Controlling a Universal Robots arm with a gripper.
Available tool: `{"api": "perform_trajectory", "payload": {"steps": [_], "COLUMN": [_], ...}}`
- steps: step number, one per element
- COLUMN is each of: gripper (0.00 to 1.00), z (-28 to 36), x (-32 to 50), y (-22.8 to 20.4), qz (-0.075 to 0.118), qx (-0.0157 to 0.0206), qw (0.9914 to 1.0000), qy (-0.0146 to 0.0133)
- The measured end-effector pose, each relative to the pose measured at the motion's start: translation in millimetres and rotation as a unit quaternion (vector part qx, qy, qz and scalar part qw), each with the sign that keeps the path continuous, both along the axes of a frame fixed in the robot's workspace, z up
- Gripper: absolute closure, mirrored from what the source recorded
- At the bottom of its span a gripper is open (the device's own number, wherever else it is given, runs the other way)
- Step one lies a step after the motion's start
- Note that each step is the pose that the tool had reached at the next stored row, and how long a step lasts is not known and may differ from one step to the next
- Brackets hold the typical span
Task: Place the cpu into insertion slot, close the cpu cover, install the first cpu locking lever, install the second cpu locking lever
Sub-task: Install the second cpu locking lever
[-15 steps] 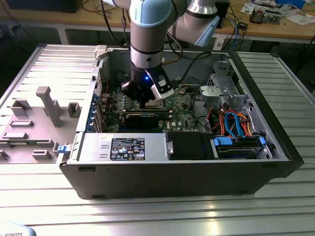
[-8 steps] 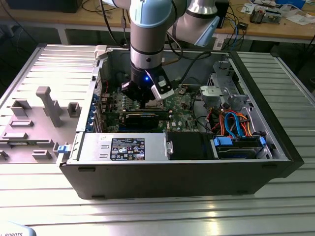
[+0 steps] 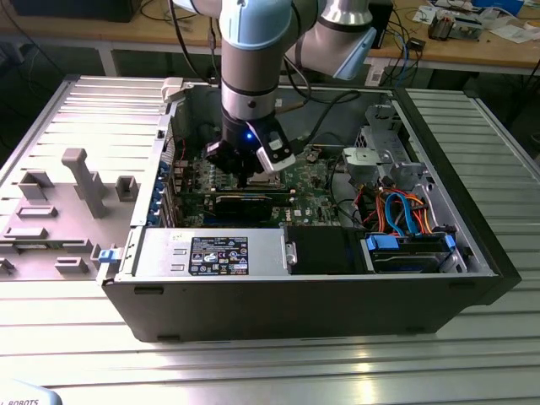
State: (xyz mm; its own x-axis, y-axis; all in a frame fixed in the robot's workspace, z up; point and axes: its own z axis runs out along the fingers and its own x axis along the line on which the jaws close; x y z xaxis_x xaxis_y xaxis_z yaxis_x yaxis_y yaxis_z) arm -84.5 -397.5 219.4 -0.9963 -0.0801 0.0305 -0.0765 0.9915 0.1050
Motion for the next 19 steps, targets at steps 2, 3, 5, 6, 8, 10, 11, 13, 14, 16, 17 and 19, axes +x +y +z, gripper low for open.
{"api": "perform_trajectory", "payload": {"steps": [2,3,5,6,8,10,11,13,14,16,17,19], "gripper": [0.89,0.89,0.89,0.89,0.89,0.89,0.89,0.89,0.89,0.89,0.89,0.89], "z": [-1.7,-2.3,-3.4,-4.5,-5.3,-6.4,-7.0,-7.6,-7.6,-7.6,-7.6,-7.6], "x": [-0.1,-0.1,-0.2,-0.1,-0.1,-0.2,-0.2,-0.4,-0.4,-0.5,-0.5,-0.5], "y": [-1.1,-1.3,-1.3,-1.5,-1.9,-2.1,-2.2,-2.3,-2.7,-5.3,-6.4,-9.0], "qz": [0.0,0.0,0.0,0.0,0.0,0.0,0.0,0.0,0.001,0.001,0.001,0.001], "qx": [-0.0001,-0.0001,-0.0001,0.0,0.0007,0.0029,0.0062,0.0152,0.0179,0.0187,0.0187,0.0189], "qw": [0.99999,0.99999,0.99998,0.99997,0.99996,0.99995,0.99994,0.99984,0.9998,0.99978,0.99978,0.99978], "qy": [0.0033,0.0043,0.0062,0.0081,0.009,0.0093,0.0094,0.0092,0.0092,0.0093,0.0093,0.0093]}}
